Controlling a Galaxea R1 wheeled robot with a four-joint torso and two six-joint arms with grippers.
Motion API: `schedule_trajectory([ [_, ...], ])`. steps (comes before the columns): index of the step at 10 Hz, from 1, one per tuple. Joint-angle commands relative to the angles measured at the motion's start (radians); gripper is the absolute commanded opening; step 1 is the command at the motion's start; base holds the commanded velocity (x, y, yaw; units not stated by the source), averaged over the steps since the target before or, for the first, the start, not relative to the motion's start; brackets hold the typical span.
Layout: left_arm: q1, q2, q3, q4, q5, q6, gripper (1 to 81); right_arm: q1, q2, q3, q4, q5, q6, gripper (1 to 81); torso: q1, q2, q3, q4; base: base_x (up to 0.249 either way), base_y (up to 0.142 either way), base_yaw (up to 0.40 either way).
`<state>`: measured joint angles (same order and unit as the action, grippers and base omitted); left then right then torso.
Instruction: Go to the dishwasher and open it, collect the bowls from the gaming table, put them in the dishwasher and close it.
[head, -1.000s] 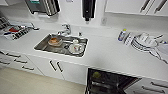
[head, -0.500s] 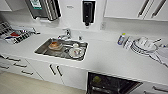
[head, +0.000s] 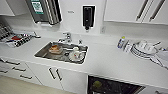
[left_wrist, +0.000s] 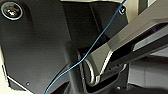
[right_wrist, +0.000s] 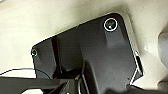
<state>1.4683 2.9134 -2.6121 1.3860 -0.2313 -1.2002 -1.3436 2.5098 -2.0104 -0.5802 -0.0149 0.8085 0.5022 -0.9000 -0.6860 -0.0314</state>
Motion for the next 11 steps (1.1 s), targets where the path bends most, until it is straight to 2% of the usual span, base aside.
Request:
schedule_trajectory([
  [1,-0.009,-0.012,0.003,0.004,0.026,0.004,81.1,0.109,-0.018,0.055,-0.001,-0.094,0.004,81.1,0.061,-0.095,0.000,0.000,0.000,0.000,0.000],
  [4,-0.009,-0.012,0.003,0.005,0.024,0.005,81.1,0.183,-0.020,0.096,0.019,-0.103,0.008,81.1,0.125,-0.197,0.000,0.000,0.000,0.000,0.000],
  [5,-0.010,-0.014,0.003,0.007,0.024,0.005,81.1,0.206,-0.021,0.114,0.033,-0.131,0.008,81.1,0.082,-0.130,0.000,0.000,0.000,0.000,0.000],
  [8,-0.009,-0.015,0.003,0.008,0.024,0.007,81.1,0.266,-0.024,0.148,0.086,-0.132,0.008,81.1,0.104,-0.165,0.001,0.000,0.000,0.000,0.000],
  [11,-0.009,-0.017,0.003,0.008,0.024,0.007,81.1,0.310,-0.030,0.194,0.115,-0.131,0.008,81.1,0.103,-0.163,0.001,0.000,0.000,0.000,0.000],
])
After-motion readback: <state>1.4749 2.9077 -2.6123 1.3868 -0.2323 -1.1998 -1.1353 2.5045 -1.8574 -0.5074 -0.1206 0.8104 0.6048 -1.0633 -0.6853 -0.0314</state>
